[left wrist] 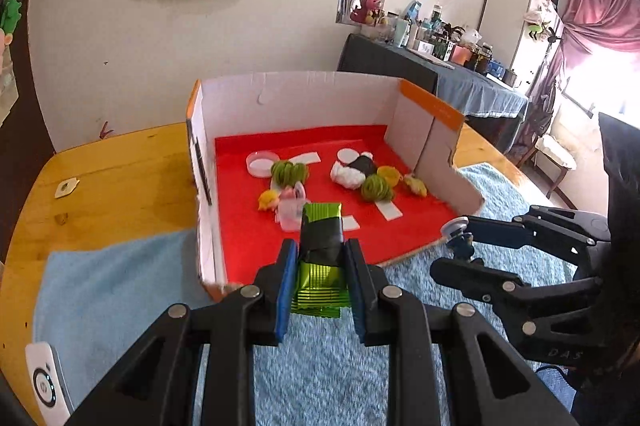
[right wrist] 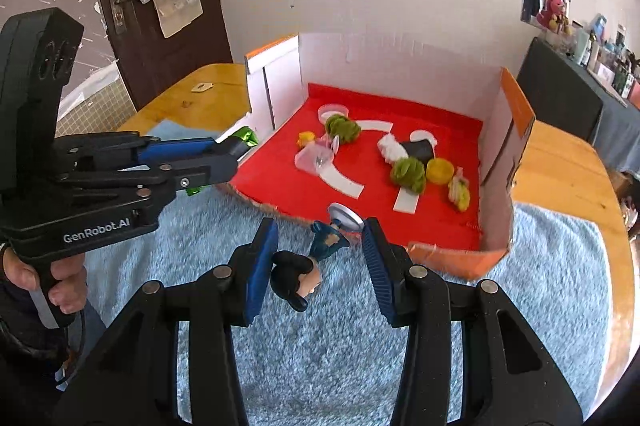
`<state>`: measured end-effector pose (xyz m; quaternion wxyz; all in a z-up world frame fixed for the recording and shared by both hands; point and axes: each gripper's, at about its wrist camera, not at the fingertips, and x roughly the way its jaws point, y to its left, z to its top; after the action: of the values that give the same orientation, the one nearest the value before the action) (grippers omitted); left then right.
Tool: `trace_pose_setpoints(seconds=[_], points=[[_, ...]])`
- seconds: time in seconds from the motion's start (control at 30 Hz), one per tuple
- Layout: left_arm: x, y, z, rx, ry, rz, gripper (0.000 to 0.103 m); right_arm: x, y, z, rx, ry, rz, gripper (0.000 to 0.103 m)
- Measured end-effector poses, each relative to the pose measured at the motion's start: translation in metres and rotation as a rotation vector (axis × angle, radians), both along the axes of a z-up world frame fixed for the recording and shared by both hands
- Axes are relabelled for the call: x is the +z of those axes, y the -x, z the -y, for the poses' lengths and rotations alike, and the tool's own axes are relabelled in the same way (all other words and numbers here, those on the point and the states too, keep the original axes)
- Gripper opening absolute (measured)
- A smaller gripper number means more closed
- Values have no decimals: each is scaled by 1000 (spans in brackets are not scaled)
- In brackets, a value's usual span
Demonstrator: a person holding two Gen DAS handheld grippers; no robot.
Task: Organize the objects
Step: 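Lift the package and figurine with both tools and carry them over the box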
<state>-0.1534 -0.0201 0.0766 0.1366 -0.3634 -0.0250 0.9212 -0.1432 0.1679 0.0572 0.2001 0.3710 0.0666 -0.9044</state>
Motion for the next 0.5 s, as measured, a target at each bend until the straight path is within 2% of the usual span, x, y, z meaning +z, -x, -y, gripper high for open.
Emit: trace_pose_setpoints(seconds=[0.23, 0.5], points=[[-2, 23, -1, -3, -1, 16, 25, 2, 22, -4, -13, 7, 9, 42], [-19, 52, -3, -12, 13, 94, 25, -6, 55, -14, -49, 11, 50, 42]])
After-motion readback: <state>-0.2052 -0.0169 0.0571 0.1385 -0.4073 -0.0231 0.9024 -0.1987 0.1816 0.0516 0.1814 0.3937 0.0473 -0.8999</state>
